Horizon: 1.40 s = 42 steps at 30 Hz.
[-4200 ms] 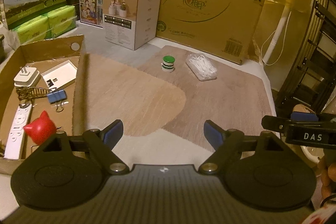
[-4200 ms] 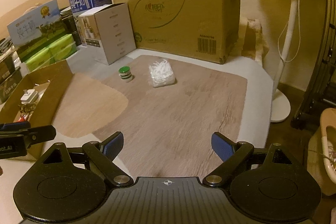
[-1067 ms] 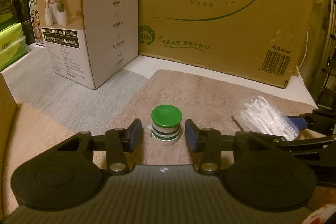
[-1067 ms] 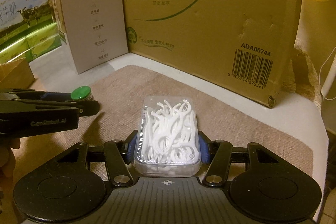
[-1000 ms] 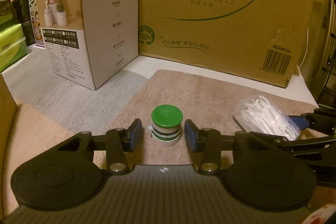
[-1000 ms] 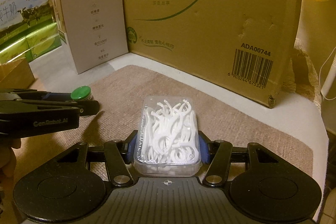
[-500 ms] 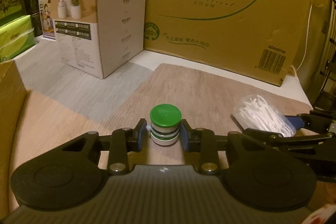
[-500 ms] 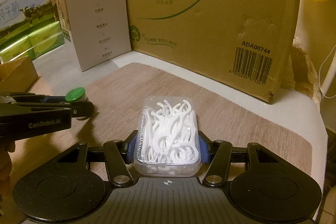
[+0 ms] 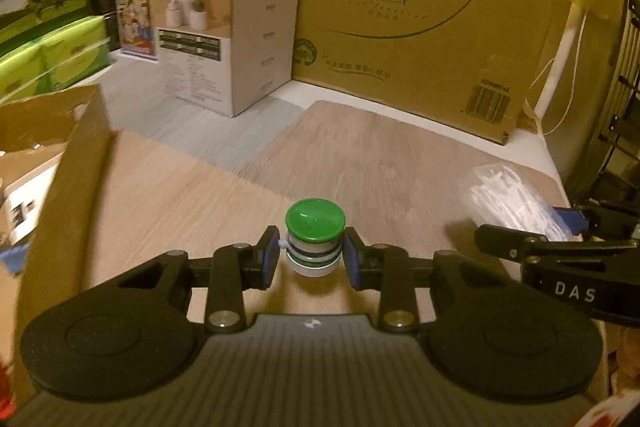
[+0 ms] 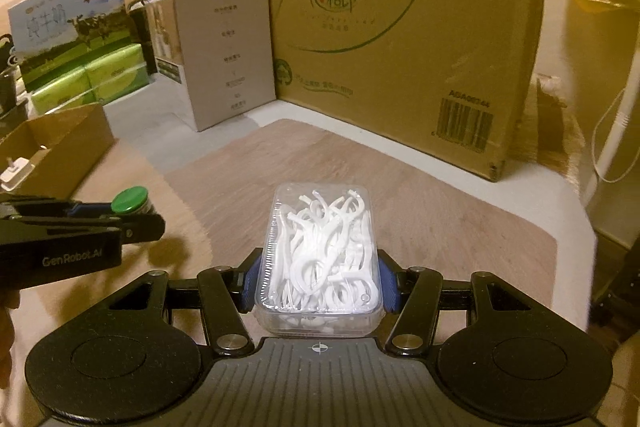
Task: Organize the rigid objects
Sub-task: 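Carry the green-capped bottle and floss box over the cardboard tray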
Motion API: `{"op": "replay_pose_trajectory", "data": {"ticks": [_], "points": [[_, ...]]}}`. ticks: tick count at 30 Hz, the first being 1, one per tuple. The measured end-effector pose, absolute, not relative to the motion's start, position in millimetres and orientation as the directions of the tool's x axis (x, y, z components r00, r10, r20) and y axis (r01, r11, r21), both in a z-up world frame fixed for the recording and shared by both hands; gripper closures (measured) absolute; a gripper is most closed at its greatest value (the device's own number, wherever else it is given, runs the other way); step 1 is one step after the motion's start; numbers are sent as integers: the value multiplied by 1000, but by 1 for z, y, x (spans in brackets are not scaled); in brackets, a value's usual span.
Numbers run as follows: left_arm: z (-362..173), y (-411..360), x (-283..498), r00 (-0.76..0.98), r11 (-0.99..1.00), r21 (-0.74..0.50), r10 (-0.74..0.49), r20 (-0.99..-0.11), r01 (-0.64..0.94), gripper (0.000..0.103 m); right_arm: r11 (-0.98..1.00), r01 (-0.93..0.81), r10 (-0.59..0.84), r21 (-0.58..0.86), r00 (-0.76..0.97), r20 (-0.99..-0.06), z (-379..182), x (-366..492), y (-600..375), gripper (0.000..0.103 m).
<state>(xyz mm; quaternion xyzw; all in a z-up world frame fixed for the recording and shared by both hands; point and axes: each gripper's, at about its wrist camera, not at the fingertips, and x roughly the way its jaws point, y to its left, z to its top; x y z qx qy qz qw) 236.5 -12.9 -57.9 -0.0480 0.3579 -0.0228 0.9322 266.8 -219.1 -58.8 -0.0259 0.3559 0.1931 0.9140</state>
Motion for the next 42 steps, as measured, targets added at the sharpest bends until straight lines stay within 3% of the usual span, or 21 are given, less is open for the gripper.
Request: {"op": "replay_pose_trajectory", "data": {"ticks": [23,42], "points": [[-1,6,75,755,997,-80,-53,-654,1,73,922,-364,352,131,650,-673,-4,112,-202,46],[21,47,10,765,997,-52,13,-644,-61,73,889,-429,423,160,636,-645,18,69,-169,46]]}}
